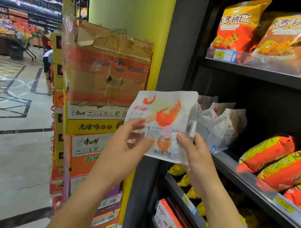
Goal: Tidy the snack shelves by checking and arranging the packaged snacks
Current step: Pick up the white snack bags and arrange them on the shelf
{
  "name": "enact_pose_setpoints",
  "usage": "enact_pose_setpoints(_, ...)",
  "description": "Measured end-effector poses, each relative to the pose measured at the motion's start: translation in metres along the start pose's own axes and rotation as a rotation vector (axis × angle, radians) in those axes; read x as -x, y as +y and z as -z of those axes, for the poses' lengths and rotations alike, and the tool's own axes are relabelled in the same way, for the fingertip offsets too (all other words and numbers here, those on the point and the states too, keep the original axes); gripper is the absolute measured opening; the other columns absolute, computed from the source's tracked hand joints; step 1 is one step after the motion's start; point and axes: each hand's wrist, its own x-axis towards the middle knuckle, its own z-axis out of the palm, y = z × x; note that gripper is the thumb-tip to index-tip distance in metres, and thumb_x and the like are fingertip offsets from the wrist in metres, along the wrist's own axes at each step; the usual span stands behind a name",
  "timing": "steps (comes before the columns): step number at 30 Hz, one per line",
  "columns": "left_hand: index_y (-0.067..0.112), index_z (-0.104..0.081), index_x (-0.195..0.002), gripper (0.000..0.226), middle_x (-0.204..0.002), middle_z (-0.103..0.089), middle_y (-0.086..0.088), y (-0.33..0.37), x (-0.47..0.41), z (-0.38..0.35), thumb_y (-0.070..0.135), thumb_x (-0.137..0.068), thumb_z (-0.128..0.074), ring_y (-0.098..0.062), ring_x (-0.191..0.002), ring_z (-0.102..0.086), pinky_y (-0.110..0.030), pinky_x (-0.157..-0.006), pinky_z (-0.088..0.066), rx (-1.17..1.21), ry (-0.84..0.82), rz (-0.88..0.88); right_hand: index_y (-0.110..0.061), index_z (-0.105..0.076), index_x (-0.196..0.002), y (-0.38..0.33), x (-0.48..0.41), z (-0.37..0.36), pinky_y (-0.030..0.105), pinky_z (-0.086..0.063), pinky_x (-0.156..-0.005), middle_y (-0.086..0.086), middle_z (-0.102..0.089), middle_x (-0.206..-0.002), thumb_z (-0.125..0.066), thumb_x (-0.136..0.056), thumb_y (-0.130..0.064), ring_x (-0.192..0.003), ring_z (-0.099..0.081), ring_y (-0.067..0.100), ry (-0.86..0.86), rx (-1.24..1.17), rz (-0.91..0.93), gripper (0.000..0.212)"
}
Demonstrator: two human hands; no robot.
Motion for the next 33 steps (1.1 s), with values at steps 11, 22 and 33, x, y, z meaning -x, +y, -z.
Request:
enact_pose_setpoints(11, 0.045, -0.025, -0.146, 0.101, -0.129, -0.046, 0.031, -0.004, 0.009, -0.017, 0.05, -0.072, -0.093, 0.011, -0.113, -0.053, -0.015, -0.079, -0.048, 0.006, 0.028, 0.1, -0.05, -0.051, -0.144, 0.015, 0.019, -0.023, 0.023, -0.054, -0.102, -0.022, -0.058, -0.143, -0.038, -0.106, -0.059, -0.131, -0.057, -0.002, -0.147, 0.255, 0.192, 0.042)
enact_pose_setpoints(22, 0.042, -0.043, -0.136, 0.073, -0.124, -0.057, 0.021, -0.012, 0.008, 0.002, 0.038, -0.08, -0.089, 0.001, -0.111, -0.059, -0.023, -0.08, -0.052, 0.09, 0.167, 0.046, -0.029, -0.065, -0.135, 0.019, 0.007, -0.012, 0.025, -0.057, -0.099, -0.011, -0.066, -0.132, -0.064, -0.103, -0.02, -0.119, -0.063, 0.002, -0.024, 0.373, 0.279, 0.033)
enact_pose_setpoints(33, 0.017, -0.061, -0.136, 0.082, -0.131, -0.073, -0.011, -0.013, -0.004, 0.043, 0.038, -0.06, -0.082, -0.036, -0.119, -0.071, -0.042, -0.079, -0.067, 0.699, -0.097, 0.252, -0.015, -0.072, -0.131, -0.01, -0.011, 0.027, 0.049, -0.056, -0.101, 0.01, -0.073, -0.132, -0.06, -0.098, -0.037, -0.124, -0.068, 0.027, -0.228, -0.206, -0.216, 0.041)
